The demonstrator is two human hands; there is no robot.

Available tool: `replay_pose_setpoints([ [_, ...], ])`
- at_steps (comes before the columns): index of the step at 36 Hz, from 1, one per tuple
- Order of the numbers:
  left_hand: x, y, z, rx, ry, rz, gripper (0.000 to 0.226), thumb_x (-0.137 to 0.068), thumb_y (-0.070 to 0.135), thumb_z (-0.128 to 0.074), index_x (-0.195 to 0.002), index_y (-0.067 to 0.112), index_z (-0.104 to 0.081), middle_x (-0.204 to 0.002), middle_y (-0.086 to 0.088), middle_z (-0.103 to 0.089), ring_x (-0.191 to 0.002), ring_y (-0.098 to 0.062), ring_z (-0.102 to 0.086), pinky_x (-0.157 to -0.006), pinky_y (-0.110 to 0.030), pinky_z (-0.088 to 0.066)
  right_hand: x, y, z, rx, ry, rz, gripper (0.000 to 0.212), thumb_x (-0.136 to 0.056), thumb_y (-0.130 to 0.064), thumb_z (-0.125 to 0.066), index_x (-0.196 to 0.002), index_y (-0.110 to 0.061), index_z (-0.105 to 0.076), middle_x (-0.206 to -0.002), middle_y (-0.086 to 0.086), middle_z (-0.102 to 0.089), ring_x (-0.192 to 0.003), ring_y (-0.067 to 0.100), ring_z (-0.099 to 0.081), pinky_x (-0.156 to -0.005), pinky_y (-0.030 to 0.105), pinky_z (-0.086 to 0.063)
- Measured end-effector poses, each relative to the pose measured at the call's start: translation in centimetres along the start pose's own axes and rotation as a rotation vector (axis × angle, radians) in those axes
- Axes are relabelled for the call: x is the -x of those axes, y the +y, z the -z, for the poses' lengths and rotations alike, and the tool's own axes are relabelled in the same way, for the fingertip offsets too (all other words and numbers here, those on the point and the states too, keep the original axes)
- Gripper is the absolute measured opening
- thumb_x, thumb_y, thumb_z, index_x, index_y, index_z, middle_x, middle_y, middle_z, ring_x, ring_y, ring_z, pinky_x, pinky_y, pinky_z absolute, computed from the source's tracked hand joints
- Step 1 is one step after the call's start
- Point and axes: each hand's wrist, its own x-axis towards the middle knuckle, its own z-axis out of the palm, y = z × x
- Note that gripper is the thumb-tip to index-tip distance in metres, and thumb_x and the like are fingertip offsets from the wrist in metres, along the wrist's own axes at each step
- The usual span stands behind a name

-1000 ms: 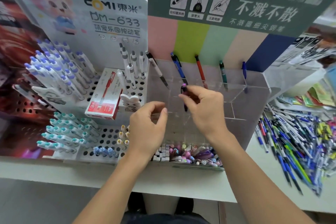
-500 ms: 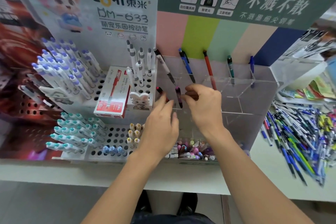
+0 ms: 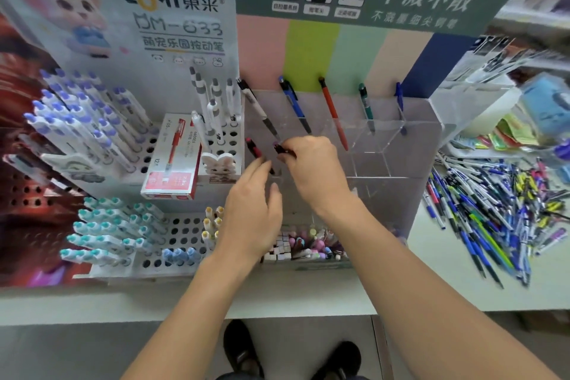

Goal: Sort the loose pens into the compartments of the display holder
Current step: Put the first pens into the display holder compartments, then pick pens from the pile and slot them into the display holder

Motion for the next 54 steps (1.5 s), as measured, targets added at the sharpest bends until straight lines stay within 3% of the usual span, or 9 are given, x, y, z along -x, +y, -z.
replay_pose_setpoints([
  [3, 0.4, 0.5, -0.2, -0.017, 0.029, 0.002, 0.047, -0.102, 0.011, -0.051, -0.149, 0.008, -0.047, -0.154, -0.004, -0.047, -0.143, -0.013, -0.038, -0.106, 0.002, -0.009, 0.7, 0.2, 0.9, -0.066, -0.015, -0.032, 0.015, -0.096, -0.019, -0.068, -0.102, -0.008, -0.076, -0.095, 0.009, -0.074, -0.089, 0.027, -0.068, -0.083, 0.042, -0.056],
  [7, 1.6, 2.2, -1.6, 0.000, 0.119, 0.020, 0.042, -0.100, 0.009, -0.055, -0.142, 0.008, -0.055, -0.146, -0.004, -0.055, -0.137, -0.016, -0.047, -0.116, -0.026, -0.031, 3.7, 2.8, 4.0, -0.180, 0.076, -0.022, 0.023, -0.092, -0.018, -0.074, -0.113, -0.010, -0.075, -0.102, 0.005, -0.076, -0.094, 0.018, -0.069, -0.091, 0.038, -0.057],
  [12, 4.1, 7.2, -6.8, 0.143, 0.234, 0.007, 0.024, -0.095, 0.006, -0.061, -0.114, 0.018, -0.068, -0.106, 0.007, -0.068, -0.095, -0.009, -0.063, -0.087, -0.021, -0.049, 9.2, 10.7, 9.1, -0.221, 0.126, -0.072, 0.010, -0.090, -0.021, -0.076, -0.097, -0.015, -0.080, -0.086, -0.006, -0.077, -0.077, 0.006, -0.068, -0.081, 0.023, -0.056],
  [17, 7.4, 12.3, -17.2, 0.355, -0.041, 0.187, 0.017, -0.093, 0.005, -0.064, -0.094, 0.022, -0.066, -0.081, 0.006, -0.068, -0.071, 0.003, -0.061, -0.072, -0.017, -0.045, 15.1, 21.7, 12.9, -0.239, 0.125, -0.339, 0.007, -0.087, -0.021, -0.077, -0.084, -0.015, -0.081, -0.071, -0.006, -0.072, -0.067, 0.009, -0.065, -0.069, 0.019, -0.048],
  [24, 11.5, 18.3, -29.9, 0.510, -0.522, 0.575, 0.018, -0.099, 0.013, -0.060, -0.116, 0.011, -0.061, -0.097, -0.009, -0.069, -0.078, -0.017, -0.063, -0.066, -0.027, -0.051, 22.3, 35.0, 16.2, -0.239, -0.001, -0.729, 0.019, -0.091, -0.025, -0.069, -0.082, -0.010, -0.076, -0.071, 0.008, -0.072, -0.064, 0.022, -0.066, -0.066, 0.034, -0.056],
  [28, 10.5, 19.4, -34.1, 0.468, -0.508, 0.674, 0.029, -0.098, 0.022, -0.065, -0.123, 0.008, -0.059, -0.100, -0.006, -0.066, -0.086, -0.020, -0.064, -0.075, -0.033, -0.057, 24.2, 39.7, 15.9, -0.224, -0.057, -0.885, 0.031, -0.084, -0.018, -0.068, -0.055, -0.010, -0.058, -0.054, 0.010, -0.062, -0.058, 0.036, -0.068, -0.066, 0.045, -0.063],
  [34, 6.6, 18.5, -40.7, 0.232, -0.490, 0.641, 0.067, -0.090, 0.035, -0.073, -0.144, 0.009, -0.044, -0.137, -0.012, -0.055, -0.120, -0.030, -0.059, -0.101, -0.040, -0.050, 23.2, 44.5, 14.5, -0.161, -0.140, -0.922, 0.017, -0.086, -0.015, -0.071, -0.079, 0.000, -0.069, -0.070, 0.013, -0.068, -0.060, 0.022, -0.061, -0.059, 0.030, -0.048],
  [46, 2.1, 22.6, -53.1, 0.036, -0.341, 0.706, 0.110, -0.057, 0.063, -0.090, -0.134, 0.005, -0.038, -0.137, -0.012, -0.043, -0.120, -0.032, -0.054, -0.089, -0.040, -0.052, 19.6, 50.0, 15.4, -0.214, -0.043, -0.872, 0.018, -0.090, -0.018, -0.068, -0.072, -0.020, -0.067, -0.066, -0.008, -0.063, -0.063, 0.004, -0.059, -0.057, 0.020, -0.041],
  [54, 1.6, 25.1, -57.2, -0.011, -0.284, 0.717, 0.124, -0.063, 0.038, -0.096, -0.153, 0.001, -0.018, -0.147, -0.015, -0.035, -0.125, -0.035, -0.052, -0.095, -0.042, -0.053, 19.9, 53.5, 17.7, -0.280, 0.066, -0.884, 0.018, -0.090, -0.019, -0.068, -0.073, -0.017, -0.068, -0.063, 0.000, -0.066, -0.065, 0.018, -0.069, -0.066, 0.027, -0.054],
])
